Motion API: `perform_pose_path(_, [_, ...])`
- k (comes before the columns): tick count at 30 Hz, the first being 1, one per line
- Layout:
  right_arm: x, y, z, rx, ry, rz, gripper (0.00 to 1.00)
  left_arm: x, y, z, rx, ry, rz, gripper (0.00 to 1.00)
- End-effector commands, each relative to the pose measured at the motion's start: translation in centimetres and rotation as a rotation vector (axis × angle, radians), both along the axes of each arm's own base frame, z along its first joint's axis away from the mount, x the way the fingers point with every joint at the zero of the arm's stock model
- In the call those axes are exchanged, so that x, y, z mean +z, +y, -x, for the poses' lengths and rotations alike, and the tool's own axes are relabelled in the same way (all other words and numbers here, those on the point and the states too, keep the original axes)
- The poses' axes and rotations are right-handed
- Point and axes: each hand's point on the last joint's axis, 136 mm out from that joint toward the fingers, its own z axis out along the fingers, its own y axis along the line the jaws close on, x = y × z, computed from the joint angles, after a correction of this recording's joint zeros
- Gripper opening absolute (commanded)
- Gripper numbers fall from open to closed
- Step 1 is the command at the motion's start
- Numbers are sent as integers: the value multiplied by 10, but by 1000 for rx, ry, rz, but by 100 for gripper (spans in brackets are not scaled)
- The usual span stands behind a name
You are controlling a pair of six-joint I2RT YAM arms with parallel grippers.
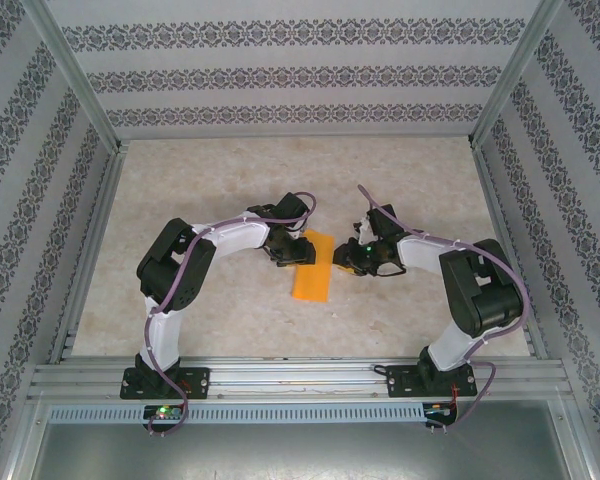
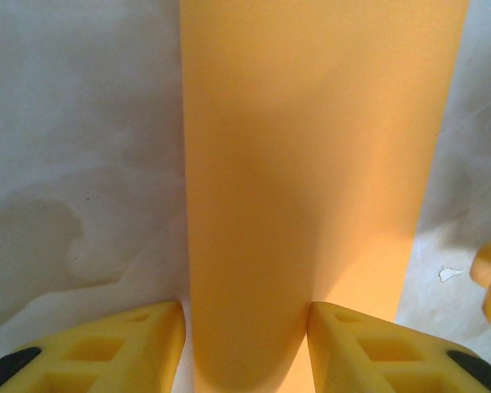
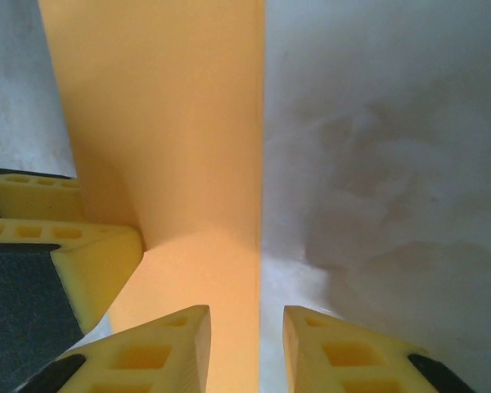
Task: Fold a paper plane with a square sheet of paper (fold left side to right side)
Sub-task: Hold the square sheet of paper at the center of the table.
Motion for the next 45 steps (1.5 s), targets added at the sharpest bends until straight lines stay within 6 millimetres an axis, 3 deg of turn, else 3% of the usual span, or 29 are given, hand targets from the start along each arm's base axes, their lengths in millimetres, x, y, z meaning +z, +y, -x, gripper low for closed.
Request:
perform_pose_path(1, [4,11,-4,5,-4,-35,29,-61,2,83,-66,302,-69,46])
perform_pose_path(17, [-7,34,-2,45,20,-47,9,-62,4,84,-67,305,-79,46])
perform_pose_path(29, [-42,15,19,32,130,75,0,-52,2,74,-48,263,-55,46])
perform_pose_path(34, [-54,6,28,35,164,132,0,-28,11,56,-21,193,-35,49])
perform_pose_path(45, [-63,1,33,39,187,163,0,70,41,3,24,-103,69,55])
